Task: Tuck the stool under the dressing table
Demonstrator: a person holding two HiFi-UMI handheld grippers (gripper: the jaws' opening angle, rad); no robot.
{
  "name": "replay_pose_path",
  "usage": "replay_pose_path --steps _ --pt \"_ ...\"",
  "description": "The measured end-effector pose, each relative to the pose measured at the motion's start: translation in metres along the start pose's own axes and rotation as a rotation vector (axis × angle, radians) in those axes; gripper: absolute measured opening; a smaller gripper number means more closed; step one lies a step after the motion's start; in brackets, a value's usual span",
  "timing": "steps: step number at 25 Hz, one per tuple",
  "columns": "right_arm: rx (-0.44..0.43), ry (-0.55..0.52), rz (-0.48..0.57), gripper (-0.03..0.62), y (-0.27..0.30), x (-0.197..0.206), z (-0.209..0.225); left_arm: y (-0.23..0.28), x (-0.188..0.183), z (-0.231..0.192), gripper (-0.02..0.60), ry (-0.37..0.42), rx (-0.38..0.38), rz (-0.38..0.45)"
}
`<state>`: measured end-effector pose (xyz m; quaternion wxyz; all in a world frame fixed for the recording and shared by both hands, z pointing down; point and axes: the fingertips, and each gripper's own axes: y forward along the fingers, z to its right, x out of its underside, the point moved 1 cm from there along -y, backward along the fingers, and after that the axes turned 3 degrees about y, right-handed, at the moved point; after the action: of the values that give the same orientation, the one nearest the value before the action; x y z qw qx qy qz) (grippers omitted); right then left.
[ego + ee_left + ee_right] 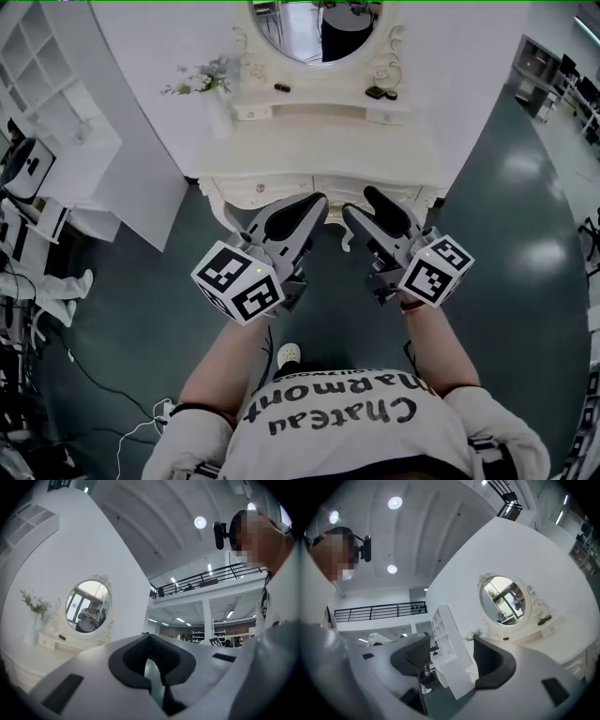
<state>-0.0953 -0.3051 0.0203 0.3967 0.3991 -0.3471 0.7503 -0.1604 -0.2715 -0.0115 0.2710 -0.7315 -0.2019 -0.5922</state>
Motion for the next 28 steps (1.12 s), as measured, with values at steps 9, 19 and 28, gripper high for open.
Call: replay_pose_path --steps 9,19,28 --pt "0.042 -0.002 0.034 0.276 0.060 -0.006 -0.040 -0.033 -0.030 -0.052 0.023 0.042 0.107 -0.055" --pt "0.225 -0.019 0.026 0.092 0.105 0.036 -0.029 -0.065 -0.029 -0.105 0.023 0.121 0.107 -0.080" --pt "0.307 -0.245 -0.065 0.069 0.123 0.034 -0.040 -0.071 -0.035 -0.130 0.023 0.128 0.078 -0.051"
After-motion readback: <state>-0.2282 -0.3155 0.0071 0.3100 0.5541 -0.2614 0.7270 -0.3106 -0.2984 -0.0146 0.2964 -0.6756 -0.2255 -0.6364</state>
